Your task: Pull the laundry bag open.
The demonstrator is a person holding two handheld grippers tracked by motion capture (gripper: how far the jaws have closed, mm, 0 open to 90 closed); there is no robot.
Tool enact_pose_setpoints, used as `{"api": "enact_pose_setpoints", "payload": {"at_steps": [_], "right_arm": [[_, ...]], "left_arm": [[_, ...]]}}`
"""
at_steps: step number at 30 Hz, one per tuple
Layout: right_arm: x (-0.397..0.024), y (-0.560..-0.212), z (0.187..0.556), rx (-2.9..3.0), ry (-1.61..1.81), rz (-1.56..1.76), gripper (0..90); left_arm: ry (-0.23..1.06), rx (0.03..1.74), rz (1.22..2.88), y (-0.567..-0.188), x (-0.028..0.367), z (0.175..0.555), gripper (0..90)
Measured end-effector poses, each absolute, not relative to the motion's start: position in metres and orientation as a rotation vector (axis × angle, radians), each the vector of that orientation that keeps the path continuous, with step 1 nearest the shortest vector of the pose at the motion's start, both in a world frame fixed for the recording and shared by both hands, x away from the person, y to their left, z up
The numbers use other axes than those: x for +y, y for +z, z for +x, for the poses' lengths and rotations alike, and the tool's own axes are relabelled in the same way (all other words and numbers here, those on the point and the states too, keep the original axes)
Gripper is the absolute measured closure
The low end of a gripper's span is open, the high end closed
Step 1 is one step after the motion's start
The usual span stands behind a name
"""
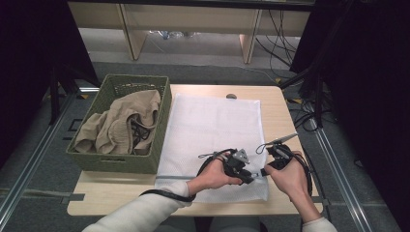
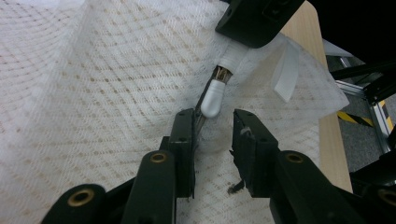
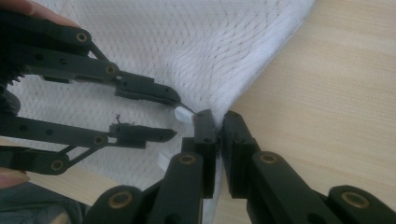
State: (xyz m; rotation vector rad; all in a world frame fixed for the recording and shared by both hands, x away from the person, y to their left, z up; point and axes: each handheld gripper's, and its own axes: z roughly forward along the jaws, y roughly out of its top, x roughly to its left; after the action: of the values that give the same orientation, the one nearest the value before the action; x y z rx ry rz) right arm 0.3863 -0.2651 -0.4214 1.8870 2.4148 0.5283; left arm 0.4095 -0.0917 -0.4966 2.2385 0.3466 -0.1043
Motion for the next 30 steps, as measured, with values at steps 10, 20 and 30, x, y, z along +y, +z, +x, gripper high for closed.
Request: {"api": "enact_pose_setpoints", "payload": {"at_steps": [10, 20, 30], "right_arm": [[-0.2612, -0.4195, 0.3849, 2.402, 0.497, 1.952, 86.4], [-0.2642, -0.4223, 0.3867, 2.422, 0.528, 1.868, 86.4], [-0.2634, -0.4230, 0.3866, 2.427, 0.525, 1.867, 86.3]], "left_arm": [[-0.121, 0.357, 2.230, -0.4951, -0.0962, 0.4101, 71.3], [-0.206, 0.401, 2.194, -0.4971, -0.0966, 0.4120, 74.3], [-0.230, 0.393, 2.193, -0.4971, -0.1008, 0.4119, 79.6]]}}
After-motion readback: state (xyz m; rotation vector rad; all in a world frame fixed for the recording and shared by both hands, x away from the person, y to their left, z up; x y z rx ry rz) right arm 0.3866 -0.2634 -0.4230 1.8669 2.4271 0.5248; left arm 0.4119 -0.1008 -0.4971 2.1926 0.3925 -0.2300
